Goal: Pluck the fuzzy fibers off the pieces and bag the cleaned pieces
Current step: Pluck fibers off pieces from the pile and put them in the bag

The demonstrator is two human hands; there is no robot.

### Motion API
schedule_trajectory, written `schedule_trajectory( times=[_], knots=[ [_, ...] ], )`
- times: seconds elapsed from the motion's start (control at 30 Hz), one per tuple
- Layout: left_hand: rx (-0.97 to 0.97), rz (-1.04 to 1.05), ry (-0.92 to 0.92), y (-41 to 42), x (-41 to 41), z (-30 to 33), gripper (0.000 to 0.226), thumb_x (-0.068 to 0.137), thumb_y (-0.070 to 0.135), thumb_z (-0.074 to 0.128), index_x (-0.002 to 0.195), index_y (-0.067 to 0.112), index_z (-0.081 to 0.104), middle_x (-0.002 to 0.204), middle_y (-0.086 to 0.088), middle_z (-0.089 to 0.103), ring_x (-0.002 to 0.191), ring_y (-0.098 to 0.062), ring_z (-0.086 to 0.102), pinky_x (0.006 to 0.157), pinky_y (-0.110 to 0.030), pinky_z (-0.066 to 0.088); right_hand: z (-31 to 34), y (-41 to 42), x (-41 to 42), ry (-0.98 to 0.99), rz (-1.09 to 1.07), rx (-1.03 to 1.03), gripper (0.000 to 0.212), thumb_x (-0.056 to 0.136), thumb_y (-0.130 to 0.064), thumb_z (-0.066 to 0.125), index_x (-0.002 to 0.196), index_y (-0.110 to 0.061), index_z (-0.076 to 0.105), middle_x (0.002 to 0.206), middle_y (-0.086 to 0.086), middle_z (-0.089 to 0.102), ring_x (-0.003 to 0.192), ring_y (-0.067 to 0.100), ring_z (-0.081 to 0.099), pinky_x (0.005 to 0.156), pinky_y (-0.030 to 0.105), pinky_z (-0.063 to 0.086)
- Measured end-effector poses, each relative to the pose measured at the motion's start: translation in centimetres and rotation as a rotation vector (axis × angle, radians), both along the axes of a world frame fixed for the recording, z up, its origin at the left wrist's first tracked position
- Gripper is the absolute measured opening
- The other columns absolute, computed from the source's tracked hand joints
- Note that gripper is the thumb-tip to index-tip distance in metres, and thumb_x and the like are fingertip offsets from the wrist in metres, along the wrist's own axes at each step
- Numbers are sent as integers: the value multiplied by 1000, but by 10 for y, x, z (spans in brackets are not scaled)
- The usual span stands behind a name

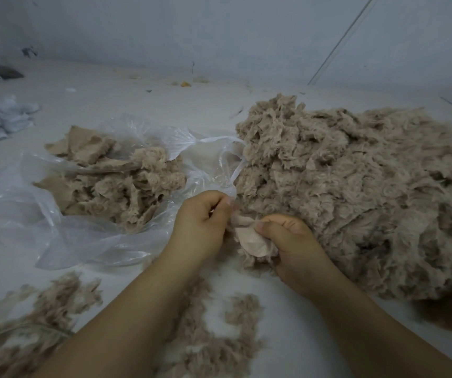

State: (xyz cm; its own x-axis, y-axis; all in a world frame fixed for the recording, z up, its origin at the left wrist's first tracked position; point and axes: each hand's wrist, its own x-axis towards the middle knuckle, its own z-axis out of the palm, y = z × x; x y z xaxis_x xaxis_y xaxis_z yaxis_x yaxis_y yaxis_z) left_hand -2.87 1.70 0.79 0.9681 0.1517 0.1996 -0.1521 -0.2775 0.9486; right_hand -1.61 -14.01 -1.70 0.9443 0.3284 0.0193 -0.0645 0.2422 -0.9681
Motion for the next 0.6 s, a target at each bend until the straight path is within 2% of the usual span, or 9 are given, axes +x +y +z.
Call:
schedule_trajectory(
  times=[0.07,0.1,0.17,0.2,0.33,0.43,0.5,0.6],
  knots=[
    [-179,-167,127,0,-4,4,15,85,36,70,89,23,73,73,-1,69,46,-14,58,36,-25,42,0,-1,0,-8,14,3,22,81,-19,59,68,-11,74,64,11,68,56,19,63,52,24,50],
    [-190,-226,155,-1,-5,4,14,82,34,73,90,22,74,77,-7,70,45,-16,58,36,-24,41,0,-2,0,-11,20,-5,21,81,-19,59,70,-10,74,67,12,68,59,20,63,55,26,51],
    [-163,-246,147,-1,-5,4,7,85,19,73,80,14,75,68,-20,67,39,-18,55,35,-23,39,2,-2,0,-19,23,-20,23,81,-20,58,66,-15,74,64,9,68,56,16,62,53,26,50],
    [-160,-216,135,0,-3,3,12,86,15,72,76,10,73,61,-21,64,36,-17,52,34,-22,38,2,-2,-1,-22,24,-23,25,81,-20,57,63,-16,74,61,8,67,53,15,61,51,25,49],
    [-231,-83,100,3,0,3,19,90,11,67,73,1,69,49,-9,58,31,-14,42,35,-16,32,4,-1,-3,-7,40,-41,25,78,-17,56,57,-15,70,54,8,63,44,15,57,43,23,46],
    [-260,-64,70,3,1,5,19,89,9,67,75,-3,67,47,-3,54,30,-12,40,34,-16,32,5,-1,-2,-15,41,-41,24,77,-19,58,56,-16,69,52,5,61,43,12,54,42,21,43],
    [-251,-95,61,0,0,6,17,88,10,68,72,4,69,47,-1,54,31,-12,41,33,-17,33,6,-2,-2,-22,79,-36,23,82,-25,63,66,-10,71,56,11,64,45,17,56,43,24,45],
    [-229,-153,55,-2,-3,5,18,88,12,69,71,8,70,48,-1,55,33,-11,43,34,-18,36,5,-3,-2,-43,120,-83,34,86,-35,67,79,-1,69,66,20,64,49,24,57,45,27,48]
  ],
)
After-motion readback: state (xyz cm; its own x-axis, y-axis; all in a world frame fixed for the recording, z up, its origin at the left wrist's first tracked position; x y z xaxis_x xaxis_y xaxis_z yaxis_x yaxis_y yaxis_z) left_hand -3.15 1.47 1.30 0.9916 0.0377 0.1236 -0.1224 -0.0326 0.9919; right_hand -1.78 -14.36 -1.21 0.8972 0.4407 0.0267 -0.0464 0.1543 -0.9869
